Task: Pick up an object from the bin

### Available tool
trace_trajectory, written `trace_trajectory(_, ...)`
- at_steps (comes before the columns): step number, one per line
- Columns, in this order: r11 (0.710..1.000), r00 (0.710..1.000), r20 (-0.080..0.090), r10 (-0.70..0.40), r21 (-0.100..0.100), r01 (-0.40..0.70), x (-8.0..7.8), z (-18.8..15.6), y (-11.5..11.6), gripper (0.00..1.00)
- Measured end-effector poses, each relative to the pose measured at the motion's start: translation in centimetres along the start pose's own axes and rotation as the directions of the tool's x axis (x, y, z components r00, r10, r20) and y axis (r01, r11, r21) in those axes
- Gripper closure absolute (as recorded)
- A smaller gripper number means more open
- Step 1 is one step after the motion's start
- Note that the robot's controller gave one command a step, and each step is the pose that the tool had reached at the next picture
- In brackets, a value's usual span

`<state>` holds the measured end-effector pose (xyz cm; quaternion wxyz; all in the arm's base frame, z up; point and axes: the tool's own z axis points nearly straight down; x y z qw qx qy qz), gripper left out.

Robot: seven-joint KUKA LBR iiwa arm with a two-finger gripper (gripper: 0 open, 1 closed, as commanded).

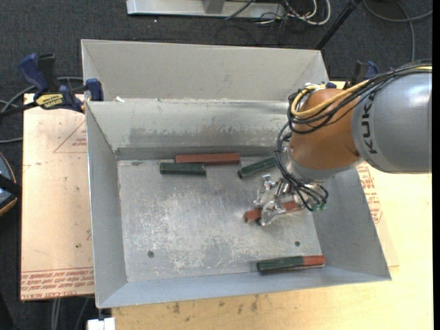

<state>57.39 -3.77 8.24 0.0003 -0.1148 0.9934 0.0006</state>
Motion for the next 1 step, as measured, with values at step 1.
trace_trajectory(1, 1.000, 1.000, 0.000, 0.000, 0.000, 0.000, 0.00, 0.00, 0.00, 1.00)
